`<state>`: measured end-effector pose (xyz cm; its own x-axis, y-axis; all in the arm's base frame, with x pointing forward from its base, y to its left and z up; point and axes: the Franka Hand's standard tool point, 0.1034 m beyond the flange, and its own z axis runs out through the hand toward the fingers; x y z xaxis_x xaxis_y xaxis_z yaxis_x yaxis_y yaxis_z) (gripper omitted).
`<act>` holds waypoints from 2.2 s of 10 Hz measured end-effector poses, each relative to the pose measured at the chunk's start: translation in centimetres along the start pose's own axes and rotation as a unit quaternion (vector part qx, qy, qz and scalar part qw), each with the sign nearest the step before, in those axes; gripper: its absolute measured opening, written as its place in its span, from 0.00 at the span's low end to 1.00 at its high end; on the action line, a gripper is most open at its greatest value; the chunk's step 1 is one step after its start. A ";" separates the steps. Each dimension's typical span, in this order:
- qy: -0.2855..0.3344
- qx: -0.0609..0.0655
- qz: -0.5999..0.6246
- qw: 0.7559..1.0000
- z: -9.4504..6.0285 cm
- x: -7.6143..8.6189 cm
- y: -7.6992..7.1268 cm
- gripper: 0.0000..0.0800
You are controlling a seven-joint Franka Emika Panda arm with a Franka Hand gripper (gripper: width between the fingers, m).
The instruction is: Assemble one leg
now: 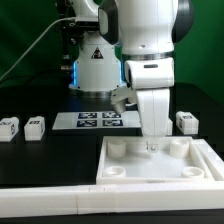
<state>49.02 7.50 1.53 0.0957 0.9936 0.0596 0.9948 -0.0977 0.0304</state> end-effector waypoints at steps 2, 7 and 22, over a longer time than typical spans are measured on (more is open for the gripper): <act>0.000 0.000 0.000 1.000 0.0 0.0 0.0 0.81; 0.002 -0.012 0.072 0.997 -1.2 0.4 0.3 0.81; -0.235 0.135 0.600 0.753 -3.0 10.4 -5.4 0.81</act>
Offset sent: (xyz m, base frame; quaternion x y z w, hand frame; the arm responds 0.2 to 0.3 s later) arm 0.0000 0.0000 0.0000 0.0000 0.0000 0.0000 1.0000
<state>44.54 18.21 5.00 0.8702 0.1156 -0.4790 0.1470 -0.9887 0.0285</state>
